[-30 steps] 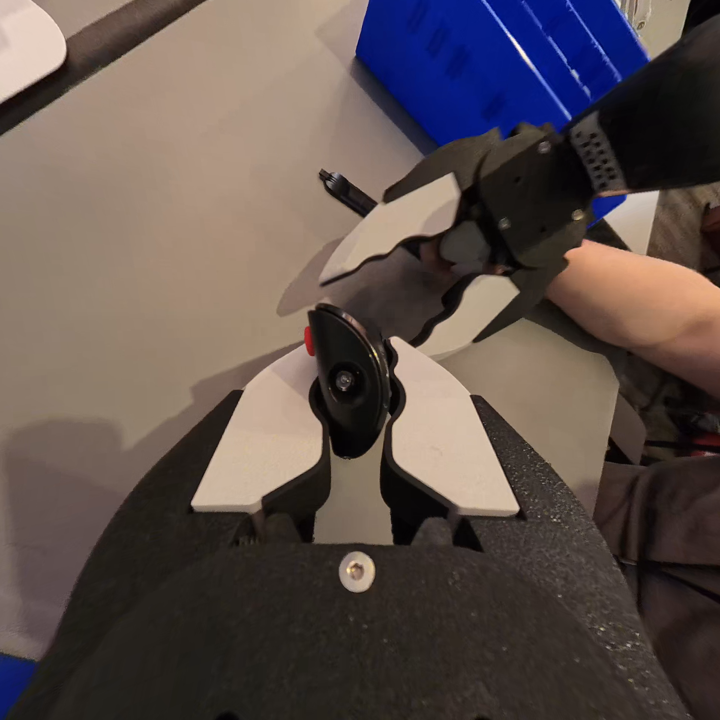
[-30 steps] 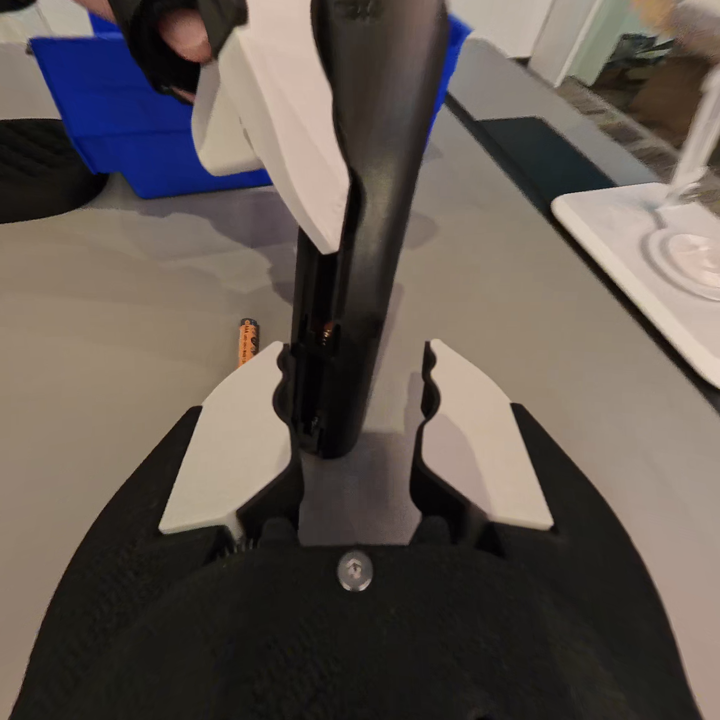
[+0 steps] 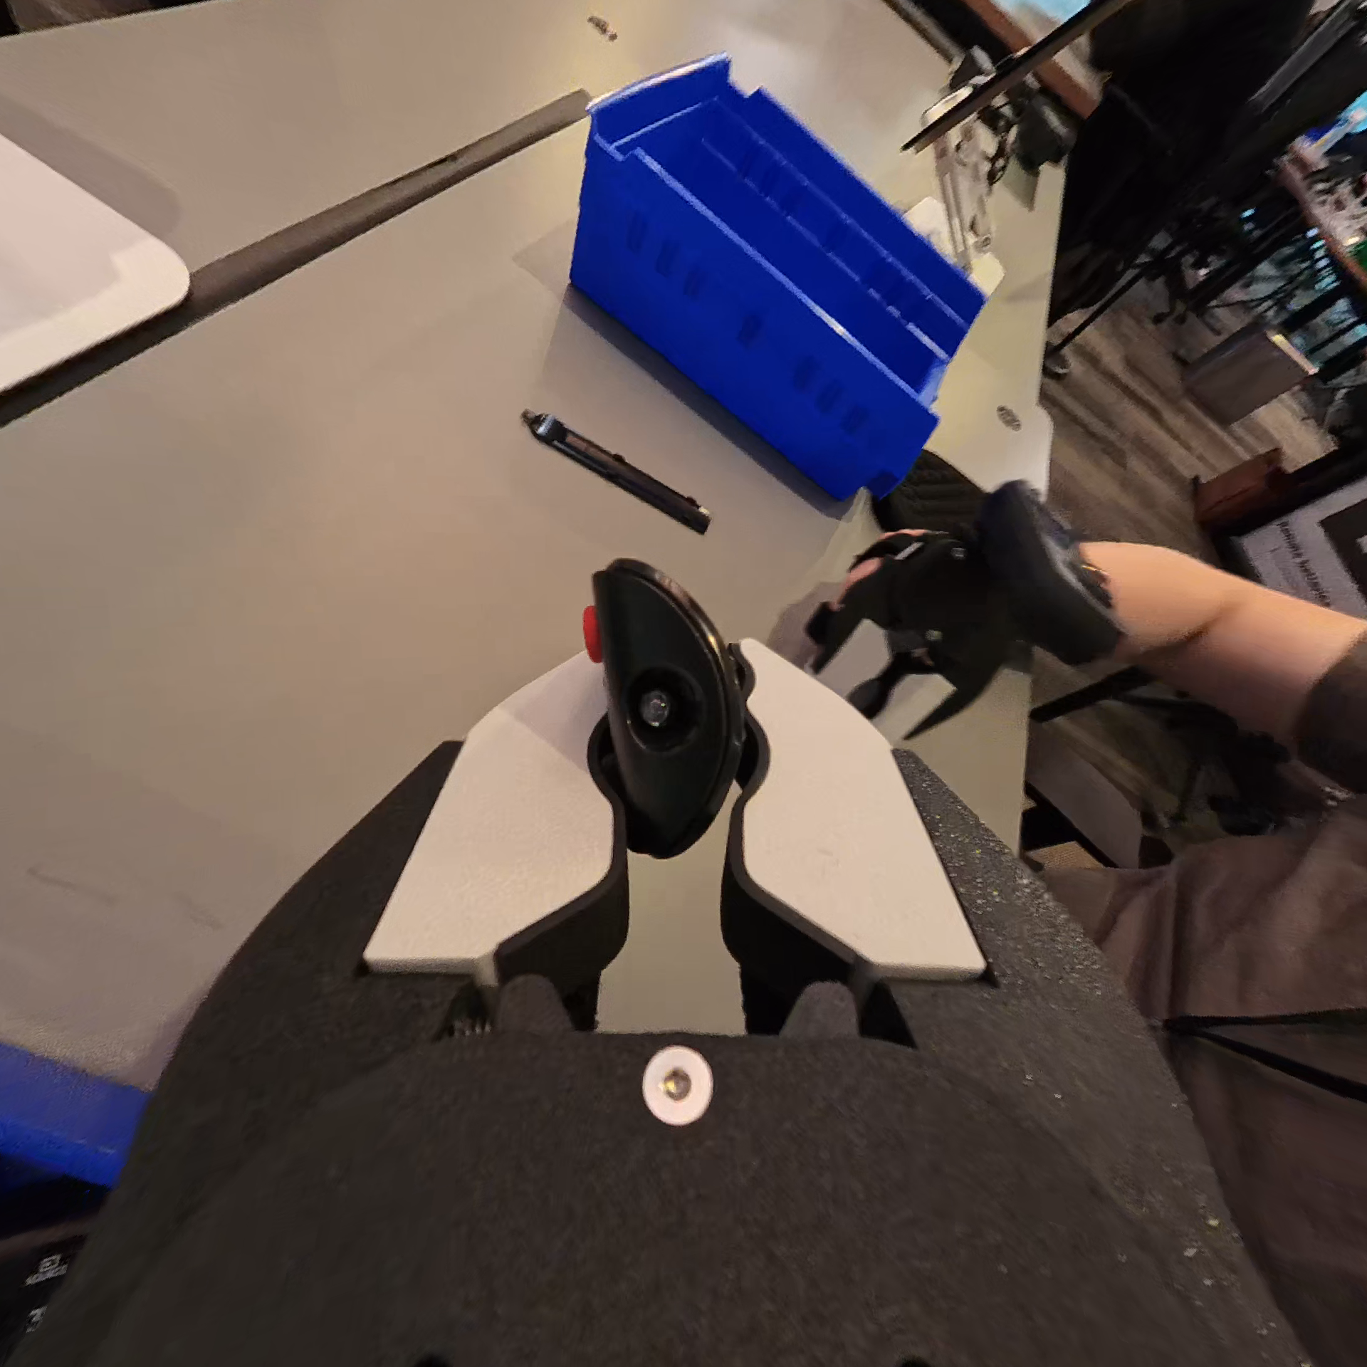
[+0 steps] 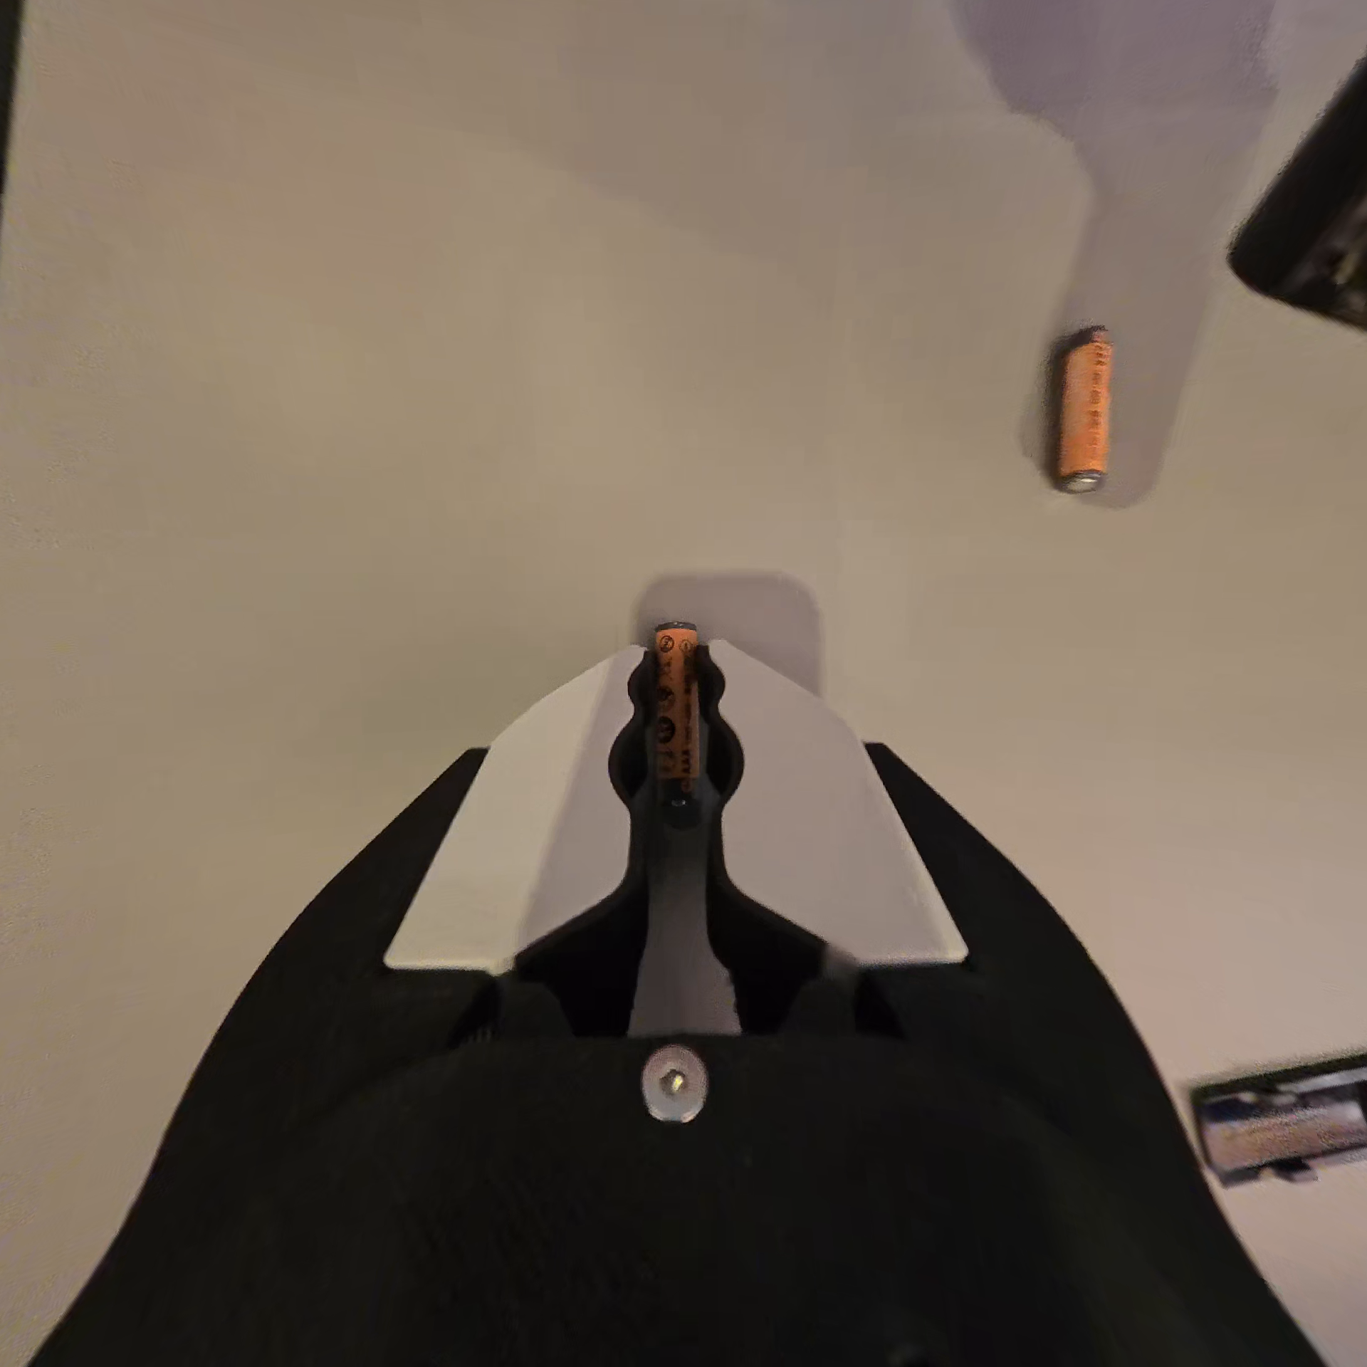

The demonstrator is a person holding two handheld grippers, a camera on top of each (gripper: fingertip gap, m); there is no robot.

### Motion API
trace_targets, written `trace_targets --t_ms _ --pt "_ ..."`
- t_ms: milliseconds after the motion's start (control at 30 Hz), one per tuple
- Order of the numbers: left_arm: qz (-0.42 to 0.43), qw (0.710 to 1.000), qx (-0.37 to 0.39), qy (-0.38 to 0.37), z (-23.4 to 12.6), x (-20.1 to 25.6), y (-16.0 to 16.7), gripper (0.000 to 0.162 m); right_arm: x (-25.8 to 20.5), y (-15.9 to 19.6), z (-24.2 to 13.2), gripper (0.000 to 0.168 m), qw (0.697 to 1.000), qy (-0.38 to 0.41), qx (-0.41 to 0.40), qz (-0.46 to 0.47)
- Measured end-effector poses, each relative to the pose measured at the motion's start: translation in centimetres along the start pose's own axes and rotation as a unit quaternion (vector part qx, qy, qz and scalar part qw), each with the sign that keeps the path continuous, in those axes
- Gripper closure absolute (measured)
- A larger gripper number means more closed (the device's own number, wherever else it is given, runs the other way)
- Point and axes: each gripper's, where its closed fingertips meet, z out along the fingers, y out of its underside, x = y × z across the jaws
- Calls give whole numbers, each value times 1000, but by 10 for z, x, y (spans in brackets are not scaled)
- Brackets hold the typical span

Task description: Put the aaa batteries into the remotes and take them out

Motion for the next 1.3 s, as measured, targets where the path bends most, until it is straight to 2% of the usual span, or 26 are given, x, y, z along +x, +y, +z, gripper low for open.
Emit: trace_targets --t_ms 300,467,567,733,833,1000,1100,1200,1300 --pt "30 992 86 86 -27 36 -25 137 20 5 -4 156 999 10 26 32" --pt "28 994 83 70 -24 26 -27 137 20 6 -6 156 997 -1 50 56" --pt "16 995 81 56 -25 18 -25 137 20 9 -11 144 998 8 44 48" --pt "16 997 66 46 -34 18 -15 137 19 11 -25 144 999 16 31 21" --pt "18 997 58 39 -39 18 -12 137 15 6 -26 144 999 -13 26 12" --pt "16 998 51 44 -42 21 -8 137 11 22 -19 145 996 -44 -70 -45" --pt "14 998 44 45 -43 22 -4 137 8 22 -15 156 989 -82 -88 -83" --pt "7 998 46 50 -48 22 -2 137 4 25 -17 156 970 -127 -125 -167" --pt "-3 997 49 52 -56 22 -2 137 10 24 -19 156 938 -133 -163 -275"
